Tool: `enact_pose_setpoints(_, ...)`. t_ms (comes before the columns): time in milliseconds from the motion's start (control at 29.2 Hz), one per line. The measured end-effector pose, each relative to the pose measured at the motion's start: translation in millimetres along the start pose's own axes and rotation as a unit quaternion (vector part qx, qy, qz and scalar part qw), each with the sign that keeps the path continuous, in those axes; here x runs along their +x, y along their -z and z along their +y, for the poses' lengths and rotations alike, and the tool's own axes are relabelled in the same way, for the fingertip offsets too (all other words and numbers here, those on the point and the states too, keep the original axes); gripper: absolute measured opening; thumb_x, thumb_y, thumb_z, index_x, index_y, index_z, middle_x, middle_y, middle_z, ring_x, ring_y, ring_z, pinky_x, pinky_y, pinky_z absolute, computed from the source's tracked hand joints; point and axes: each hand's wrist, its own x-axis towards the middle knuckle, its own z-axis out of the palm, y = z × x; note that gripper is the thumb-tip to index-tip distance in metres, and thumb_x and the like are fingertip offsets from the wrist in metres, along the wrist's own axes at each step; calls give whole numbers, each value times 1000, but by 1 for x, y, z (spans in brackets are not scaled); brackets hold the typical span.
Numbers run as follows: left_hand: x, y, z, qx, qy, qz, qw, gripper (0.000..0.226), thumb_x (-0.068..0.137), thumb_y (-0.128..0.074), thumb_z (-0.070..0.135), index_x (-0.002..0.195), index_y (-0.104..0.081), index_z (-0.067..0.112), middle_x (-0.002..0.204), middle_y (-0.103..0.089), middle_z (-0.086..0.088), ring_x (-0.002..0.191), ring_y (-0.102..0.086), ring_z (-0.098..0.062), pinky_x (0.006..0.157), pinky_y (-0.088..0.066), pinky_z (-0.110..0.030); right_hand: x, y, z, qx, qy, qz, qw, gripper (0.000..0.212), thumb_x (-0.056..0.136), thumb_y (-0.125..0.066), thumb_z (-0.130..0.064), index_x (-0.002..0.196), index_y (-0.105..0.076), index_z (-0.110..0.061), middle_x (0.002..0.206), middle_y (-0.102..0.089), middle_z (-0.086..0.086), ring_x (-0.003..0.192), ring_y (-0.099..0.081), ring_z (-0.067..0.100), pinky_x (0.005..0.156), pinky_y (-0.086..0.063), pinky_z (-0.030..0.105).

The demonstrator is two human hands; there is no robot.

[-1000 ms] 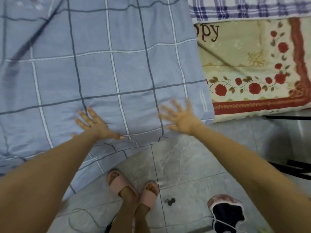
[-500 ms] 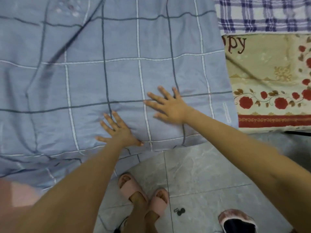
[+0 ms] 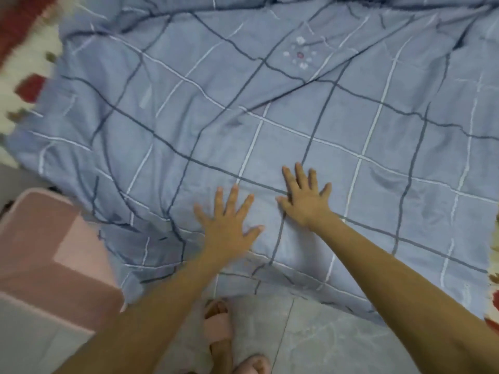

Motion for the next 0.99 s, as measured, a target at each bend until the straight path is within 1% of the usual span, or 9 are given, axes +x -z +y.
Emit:
enact_pose_setpoints(137, 39, 79, -137, -14, 202, 24, 979, 100, 63, -22, 93, 146, 7, 45, 157, 16, 10, 143, 16, -30, 101, 2, -74, 42, -2, -76, -61, 100, 52, 992, 71, 92, -19, -61, 145, 19, -33, 155, 24, -2, 145, 13, 30, 109, 6, 62)
enact_pose_setpoints(206, 57, 121, -190, -74, 294, 46, 952, 110, 59, -31, 93, 145, 13, 43, 155, 23, 8, 142, 20, -33, 102, 3, -75, 72, 1, -119, -91, 137, 96, 982, 74, 84, -13, -62, 148, 5, -28, 157, 4, 3, 145, -8, 35, 109, 4, 60)
enact_pose_setpoints(274, 75, 153, -228, -166, 354, 60, 918, 127, 46, -38, 95, 146, 17, 40, 154, 28, 3, 140, 24, -36, 103, 6, -73, 101, 4, -148, -91, 140, 133, 977, 77, 84, -20, -62, 150, -15, -23, 156, -20, 8, 141, -27, 35, 110, 1, 55)
enact_pose_setpoints(343, 87, 174, -269, -200, 368, 49, 907, 140, 36, -46, 95, 144, 22, 38, 152, 32, 0, 138, 27, -37, 104, 8, -71, 138, 15, -189, -101, 122, 148, 976, 78, 83, -13, -65, 149, -6, -25, 157, -9, 7, 144, -18, 32, 110, 11, 52)
enact_pose_setpoints(446, 107, 189, -301, -185, 348, 56, 917, 148, 31, -54, 94, 143, 25, 38, 151, 34, -5, 137, 28, -39, 103, 11, -71, 198, 40, -238, -91, 113, 178, 973, 87, 73, 3, -74, 147, 12, -29, 159, 9, 5, 147, 3, 27, 109, 20, 51)
enact_pose_setpoints(548, 115, 194, -308, -185, 341, 45, 921, 149, 30, -54, 94, 139, 31, 39, 146, 43, -4, 134, 35, -39, 99, 16, -71, 239, 63, -277, -61, 92, 169, 979, 85, 80, -12, -76, 149, 10, -33, 159, 15, 2, 146, 10, 29, 110, 14, 57)
enact_pose_setpoints(651, 113, 185, -309, -204, 345, 5, 916, 150, 29, -52, 94, 132, 41, 39, 139, 52, -2, 130, 41, -38, 98, 18, -71, 248, 58, -288, -46, 75, 205, 975, 78, 83, -18, -67, 150, 2, -35, 160, 6, 2, 146, 3, 31, 111, 9, 60)
enact_pose_setpoints(857, 123, 199, -320, -230, 363, -2, 903, 146, 29, -54, 94, 120, 49, 44, 129, 59, 4, 128, 44, -35, 96, 20, -70, 259, 70, -299, -10, 86, 233, 969, 68, 86, -30, -50, 149, -26, -25, 157, -21, 8, 143, -22, 30, 113, 0, 51)
enact_pose_setpoints(994, 126, 198, -320, -244, 389, -4, 888, 116, 49, -29, 97, 123, 44, 47, 133, 56, 6, 131, 42, -30, 98, 22, -67, 257, 73, -302, -22, 83, 204, 975, 68, 86, -30, -46, 149, -26, -23, 157, -21, 10, 143, -22, 30, 114, 2, 47)
